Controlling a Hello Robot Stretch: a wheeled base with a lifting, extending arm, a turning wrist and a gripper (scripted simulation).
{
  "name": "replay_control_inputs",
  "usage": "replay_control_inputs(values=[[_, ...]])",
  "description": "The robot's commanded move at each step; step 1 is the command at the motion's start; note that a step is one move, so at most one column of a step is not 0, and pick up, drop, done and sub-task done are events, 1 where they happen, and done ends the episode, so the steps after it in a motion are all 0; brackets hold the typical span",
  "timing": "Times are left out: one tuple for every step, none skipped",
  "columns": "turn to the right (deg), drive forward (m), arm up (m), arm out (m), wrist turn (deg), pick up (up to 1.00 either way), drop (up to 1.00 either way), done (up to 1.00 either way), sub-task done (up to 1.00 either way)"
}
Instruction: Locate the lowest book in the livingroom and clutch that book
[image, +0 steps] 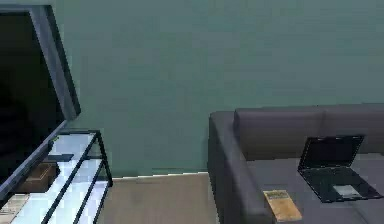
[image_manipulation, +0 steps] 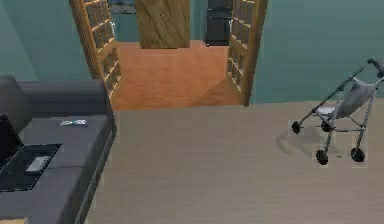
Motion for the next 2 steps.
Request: replay_control_inputs(values=[[45.0, 0.0, 0.0, 0.0, 0.0, 0.0, 0.0, 0.0, 0.0], [39.0, 0.0, 0.0, 0.0, 0.0, 0.0, 0.0, 0.0, 0.0]])
